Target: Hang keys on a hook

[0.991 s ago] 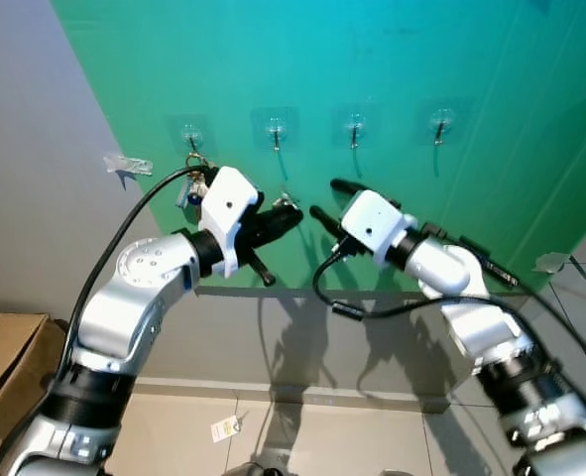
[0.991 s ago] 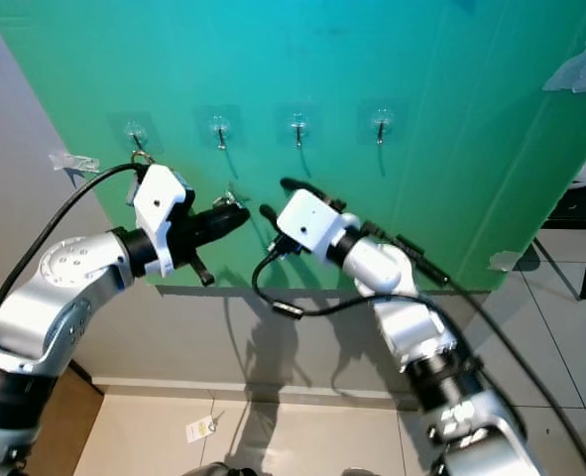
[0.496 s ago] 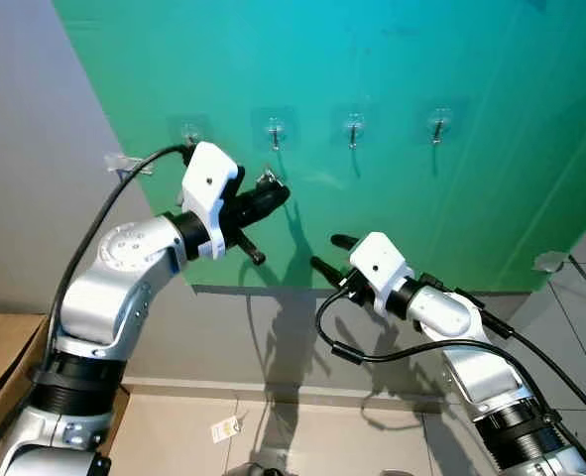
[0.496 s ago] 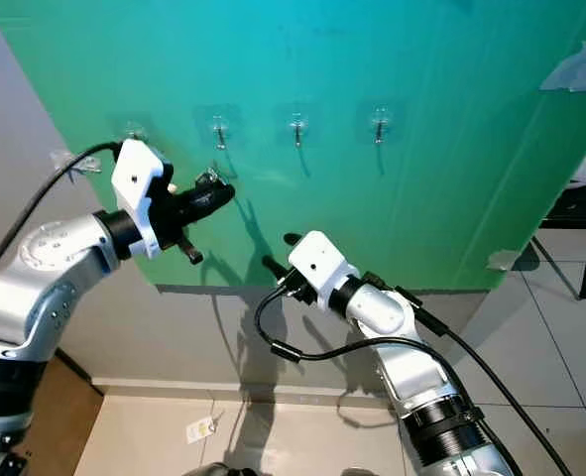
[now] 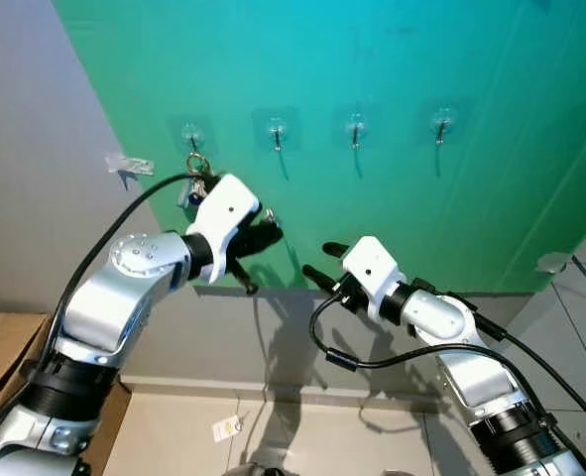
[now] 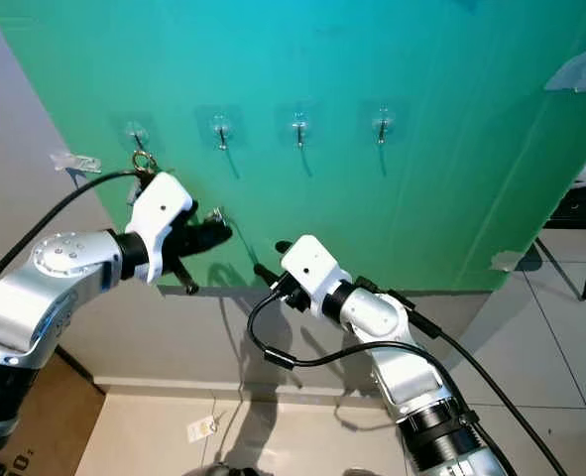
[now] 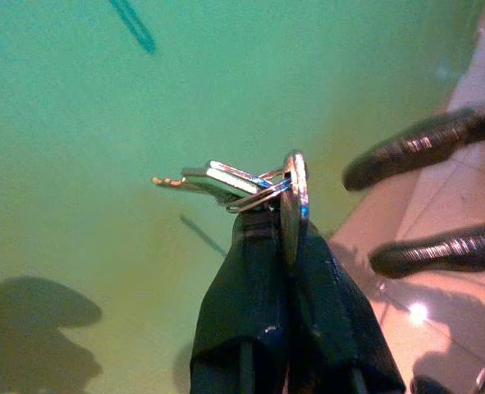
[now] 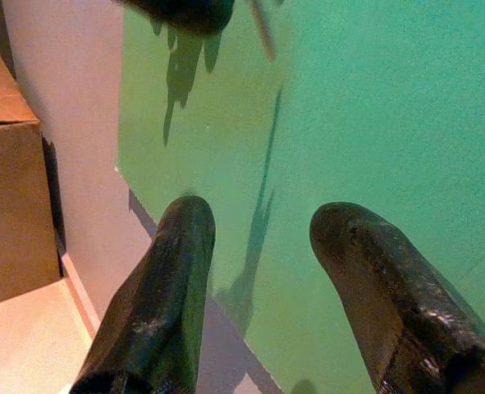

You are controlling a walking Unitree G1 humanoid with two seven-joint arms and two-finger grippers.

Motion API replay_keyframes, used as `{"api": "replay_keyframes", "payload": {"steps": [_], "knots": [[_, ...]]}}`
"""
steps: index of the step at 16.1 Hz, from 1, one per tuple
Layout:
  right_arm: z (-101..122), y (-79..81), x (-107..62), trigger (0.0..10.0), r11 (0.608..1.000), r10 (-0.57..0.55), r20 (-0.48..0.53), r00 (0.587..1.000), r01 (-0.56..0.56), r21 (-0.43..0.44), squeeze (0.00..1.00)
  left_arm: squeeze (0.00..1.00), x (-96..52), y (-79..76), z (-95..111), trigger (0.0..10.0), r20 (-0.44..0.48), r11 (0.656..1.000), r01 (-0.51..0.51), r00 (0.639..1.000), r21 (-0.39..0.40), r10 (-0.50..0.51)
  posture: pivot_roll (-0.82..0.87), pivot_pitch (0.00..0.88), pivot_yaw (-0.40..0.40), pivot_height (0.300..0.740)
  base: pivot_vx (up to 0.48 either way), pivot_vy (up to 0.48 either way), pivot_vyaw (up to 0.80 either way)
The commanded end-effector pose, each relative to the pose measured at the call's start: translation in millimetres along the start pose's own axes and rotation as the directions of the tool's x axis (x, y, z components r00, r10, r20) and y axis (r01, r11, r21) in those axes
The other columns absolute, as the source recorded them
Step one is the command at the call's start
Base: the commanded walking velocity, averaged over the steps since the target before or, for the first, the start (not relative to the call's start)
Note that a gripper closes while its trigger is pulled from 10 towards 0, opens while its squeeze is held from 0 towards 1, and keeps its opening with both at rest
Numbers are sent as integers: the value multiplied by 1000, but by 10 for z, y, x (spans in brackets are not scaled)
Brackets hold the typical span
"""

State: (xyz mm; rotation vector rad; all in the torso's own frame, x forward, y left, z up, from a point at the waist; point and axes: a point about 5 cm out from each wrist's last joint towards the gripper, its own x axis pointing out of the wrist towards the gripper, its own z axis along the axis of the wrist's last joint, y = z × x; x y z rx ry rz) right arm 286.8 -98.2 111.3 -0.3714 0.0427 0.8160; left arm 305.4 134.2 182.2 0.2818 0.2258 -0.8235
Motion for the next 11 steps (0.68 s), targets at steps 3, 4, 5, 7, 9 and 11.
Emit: {"api": "replay_keyframes", "payload": {"steps": [3, 4, 5, 7, 9, 11], "knots": [[187, -97, 25, 10000, 983, -120, 107, 987, 103, 152, 0, 0, -61, 260, 347, 0, 364, 954, -176, 895, -242, 258, -127, 1, 135, 740, 0, 0, 0], [203, -123, 17, 10000, 972, -156, 121, 980, 131, 194, 0, 0, -54, 245, 282, 0, 368, 938, -216, 877, -271, 308, -129, 2, 136, 740, 0, 0, 0], [185, -135, -1, 10000, 963, -188, 120, 975, 159, 218, 0, 0, -23, 146, 175, 0, 362, 932, -235, 873, -276, 327, -128, 4, 135, 740, 0, 0, 0], [95, -129, -44, 10000, 942, -250, 99, 963, 219, 255, 0, 0, 76, -135, -102, 0, 329, 926, -267, 878, -266, 348, -122, 7, 131, 740, 0, 0, 0], [49, -80, -60, 10000, 935, -262, 88, 961, 230, 271, 0, 0, 109, -324, -285, 0, 293, 935, -281, 895, -216, 337, -122, 9, 130, 740, 0, 0, 0], [26, -42, -58, 10000, 932, -260, 76, 963, 229, 281, 0, 0, 133, -489, -422, 0, 273, 942, -266, 909, -205, 316, -119, 8, 129, 740, 0, 0, 0]]}}
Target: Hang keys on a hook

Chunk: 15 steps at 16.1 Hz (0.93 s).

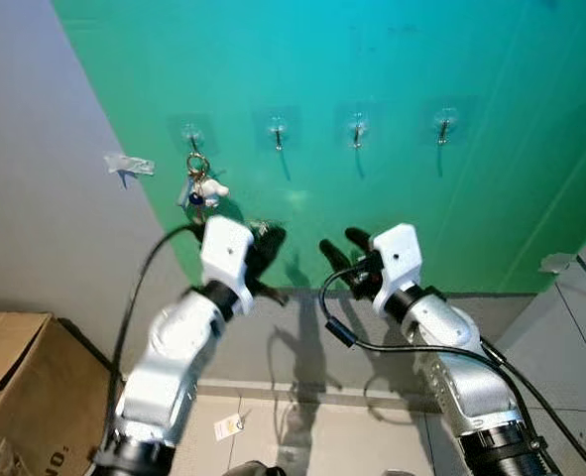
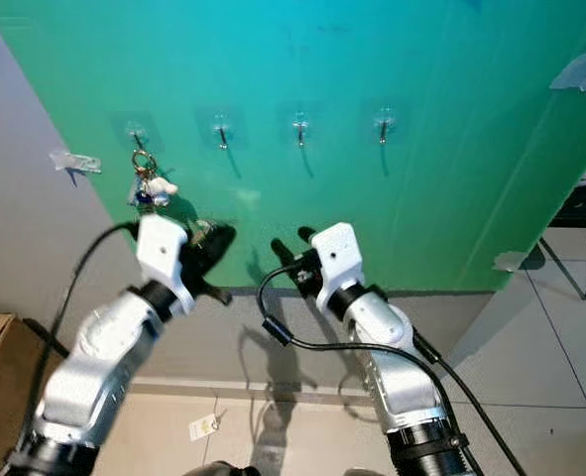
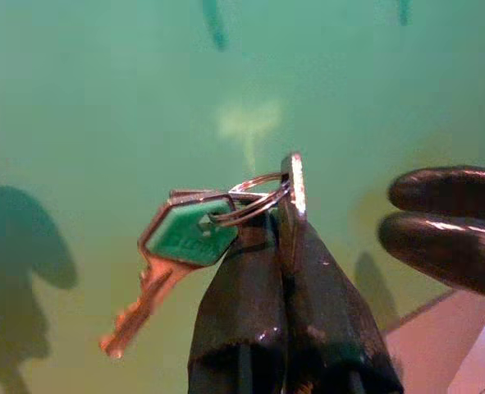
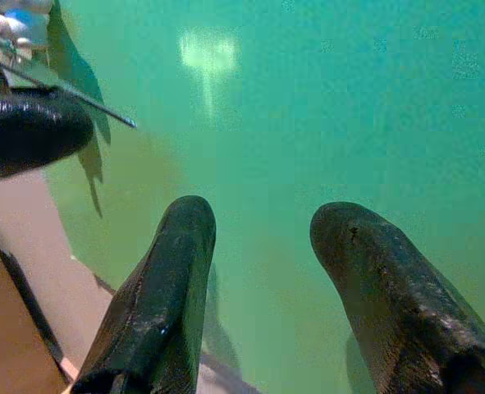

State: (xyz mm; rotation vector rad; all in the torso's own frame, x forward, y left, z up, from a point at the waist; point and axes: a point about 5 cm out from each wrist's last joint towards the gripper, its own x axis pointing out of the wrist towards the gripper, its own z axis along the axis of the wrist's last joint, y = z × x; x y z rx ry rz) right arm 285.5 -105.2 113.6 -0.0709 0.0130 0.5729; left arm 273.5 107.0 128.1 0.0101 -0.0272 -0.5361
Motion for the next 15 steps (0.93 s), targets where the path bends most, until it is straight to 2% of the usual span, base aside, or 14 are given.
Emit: {"api": "replay_keyframes", "payload": {"steps": [1, 3, 4, 7, 9, 12, 13, 15], "knots": [[17, 2, 7, 10000, 1000, -6, 9, 1000, 6, -2, 0, 0, -46, -1, -28, 0, 14, 999, -22, 1000, 32, 21, -119, 3, 131, 740, 0, 0, 0], [8, -25, -2, 10000, 1000, -20, 10, 1000, 20, 2, 0, 0, -144, 35, -75, 0, 41, 996, -79, 996, 35, 78, -121, 0, 132, 740, 0, 0, 0], [-5, -67, -14, 10000, 998, -45, 15, 999, 44, 48, 0, 0, -233, 76, -114, 0, 52, 986, -133, 990, 95, 129, -118, 0, 129, 740, 0, 0, 0], [-114, -232, -107, 10000, 975, -153, -3, 988, 151, 164, 0, 0, -459, 176, -236, 0, 20, 962, -248, 969, 113, 247, -107, 0, 118, 740, 0, 0, 0], [-147, -255, -115, 10000, 969, -181, -19, 983, 182, 168, 0, 0, -484, 162, -278, 0, 13, 960, -259, 966, 112, 259, -108, 0, 115, 740, 0, 0, 0], [-159, -264, -70, 10000, 965, -217, -44, 975, 221, 142, 0, 0, -421, 109, -298, 0, 25, 961, -262, 965, 85, 261, -117, 0, 113, 740, 0, 0, 0], [-163, -274, -63, 10000, 959, -222, -48, 974, 227, 170, 0, 0, -394, 93, -291, 0, 33, 963, -254, 967, 90, 252, -120, 0, 113, 740, 0, 0, -600], [-167, -294, -66, 10000, 959, -233, -52, 971, 239, 155, 0, 0, -379, 84, -281, 0, 40, 964, -248, 969, 99, 245, -120, 0, 113, 740, 0, 0, -578]]}}
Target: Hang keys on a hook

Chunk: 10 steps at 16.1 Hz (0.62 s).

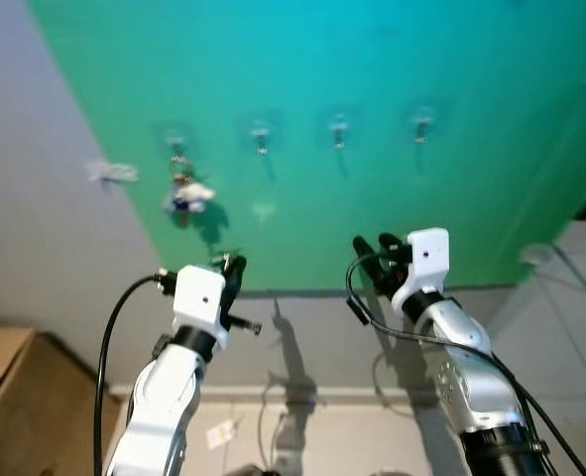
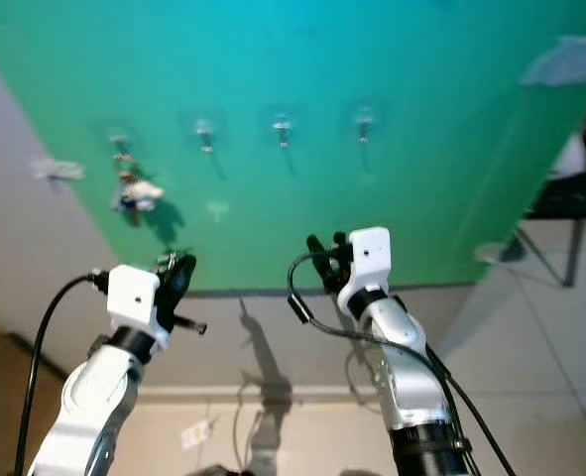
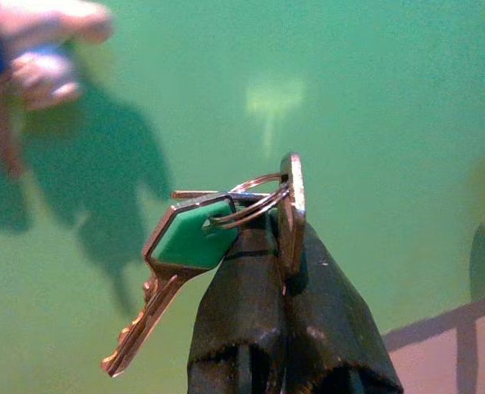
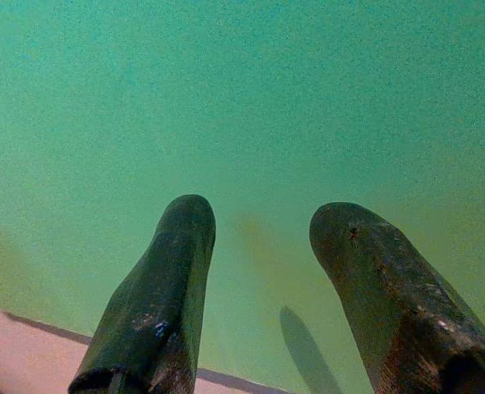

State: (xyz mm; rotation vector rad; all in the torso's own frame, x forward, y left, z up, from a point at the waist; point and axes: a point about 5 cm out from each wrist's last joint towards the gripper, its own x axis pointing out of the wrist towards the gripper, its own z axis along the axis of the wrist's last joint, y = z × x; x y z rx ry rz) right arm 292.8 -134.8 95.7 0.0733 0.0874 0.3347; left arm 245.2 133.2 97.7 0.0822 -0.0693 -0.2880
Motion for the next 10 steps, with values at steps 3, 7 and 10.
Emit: {"api": "replay_keyframes", "payload": {"steps": [3, 7, 10], "knots": [[27, -17, 45, 10000, 1000, -14, -7, 1000, 14, -27, 0, 0, 47, -31, 39, 0, 15, 1000, 13, 1000, 26, -14, -119, 0, 114, 740, 0, -480, -610], [32, -21, 38, 10000, 998, -16, 2, 1000, 16, -62, 0, 0, 59, -56, 78, 0, 36, 1000, 18, 999, 7, -18, -121, 1, 112, 740, 0, -354, 0], [53, -23, 33, 10000, 999, -3, 20, 1000, 4, -54, 0, 0, 69, -37, 85, 0, 37, 1000, 12, 999, 6, -12, -121, 2, 113, 740, 0, 0, 367]]}}
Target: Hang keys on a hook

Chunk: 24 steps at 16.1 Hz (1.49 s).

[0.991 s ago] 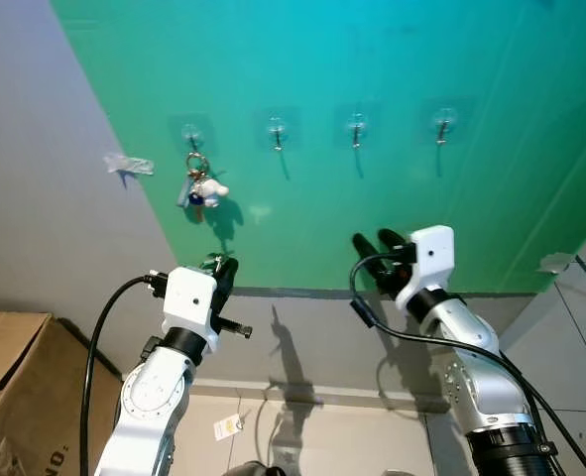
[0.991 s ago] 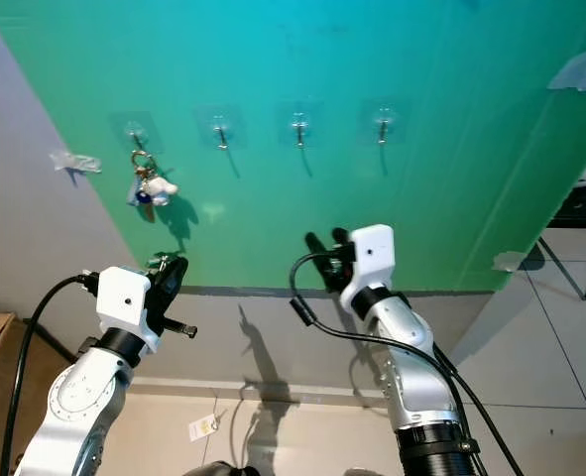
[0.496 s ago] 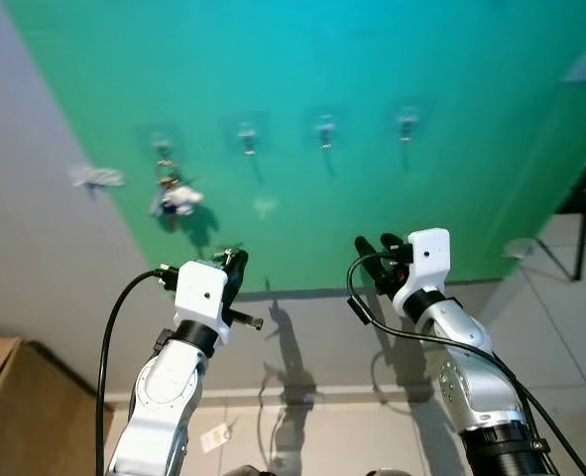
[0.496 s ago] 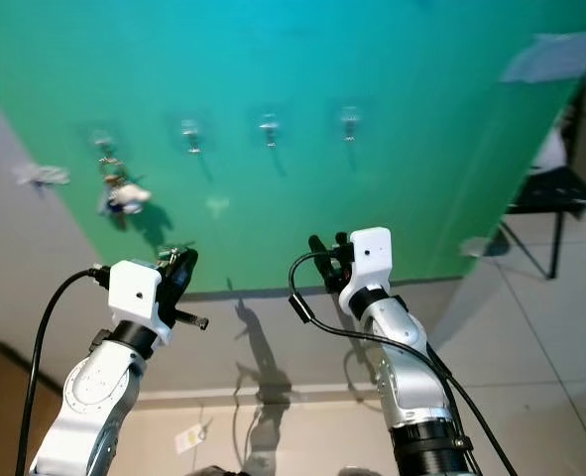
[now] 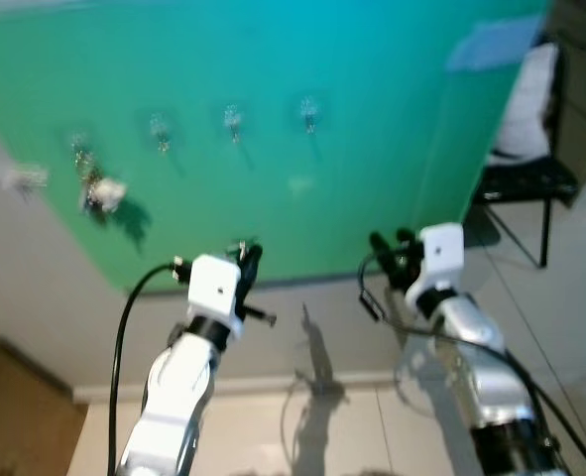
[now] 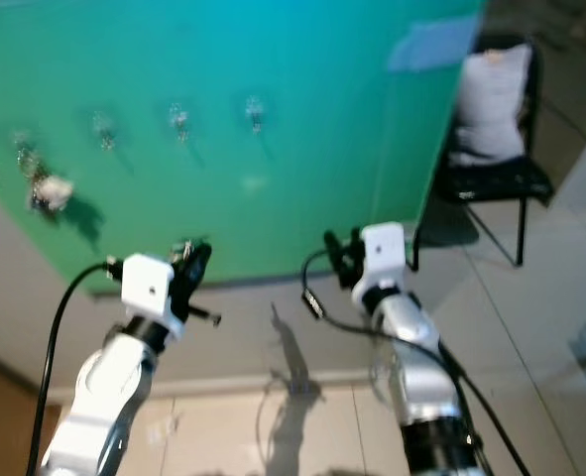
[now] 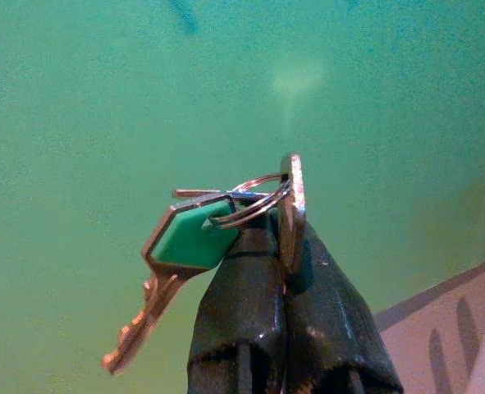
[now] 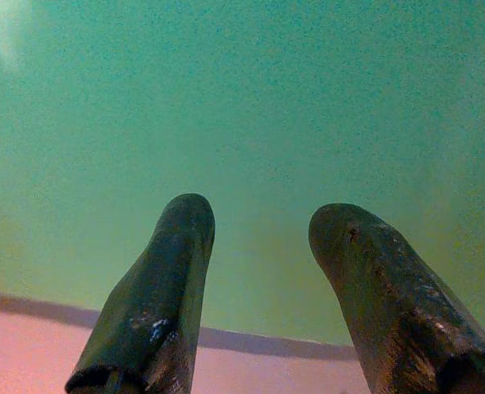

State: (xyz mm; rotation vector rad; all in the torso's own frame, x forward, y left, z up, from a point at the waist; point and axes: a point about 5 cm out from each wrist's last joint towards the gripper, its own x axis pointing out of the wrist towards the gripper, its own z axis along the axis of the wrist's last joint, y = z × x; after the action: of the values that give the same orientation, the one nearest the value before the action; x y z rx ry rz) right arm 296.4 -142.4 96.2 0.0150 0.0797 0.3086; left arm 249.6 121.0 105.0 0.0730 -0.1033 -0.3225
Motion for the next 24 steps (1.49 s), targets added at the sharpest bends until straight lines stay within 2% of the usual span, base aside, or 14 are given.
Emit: {"api": "replay_keyframes", "payload": {"steps": [1, 5, 7, 9, 14, 19, 24], "knots": [[38, 69, 28, 10000, 999, 31, 14, 999, -31, -7, 0, 0, -5, 66, 9, 0, -4, 1000, -22, 1000, 13, 22, -119, 3, 111, 740, 0, 0, 644], [49, 125, 22, 10000, 998, 68, 20, 997, -68, 8, 0, 0, 91, 126, 2, 0, -60, 1000, -13, 998, 4, 13, -118, 10, 113, 740, 0, 0, 556], [45, 163, 19, 10000, 997, 81, 21, 997, -81, 6, 0, 0, 164, 196, -45, 0, -100, 999, 10, 995, 41, -6, -120, 9, 115, 740, 0, 0, 500], [33, 179, 11, 10000, 996, 84, 19, 996, -84, 8, 0, 0, 208, 234, -46, 0, -107, 999, 1, 994, 43, 3, -120, 9, 115, 740, 0, 0, 497], [-8, 165, -60, 10000, 997, 74, 6, 997, -74, 6, 0, 0, 273, 171, -36, 0, -101, 999, 20, 995, 25, -18, -152, 10, 126, 740, 0, 0, 385], [-49, 139, -91, 10000, 998, 56, -9, 998, -56, -1, 0, 0, 302, 145, -20, 0, -83, 998, 42, 996, 57, -37, -157, 4, 118, 740, 326, -348, 80], [-47, 144, -104, 10000, 997, 73, -12, 997, -73, 3, 0, 0, 304, 184, -21, 0, -74, 999, -2, 997, 40, 5, -155, 11, 112, 740, 249, -290, 0]]}}
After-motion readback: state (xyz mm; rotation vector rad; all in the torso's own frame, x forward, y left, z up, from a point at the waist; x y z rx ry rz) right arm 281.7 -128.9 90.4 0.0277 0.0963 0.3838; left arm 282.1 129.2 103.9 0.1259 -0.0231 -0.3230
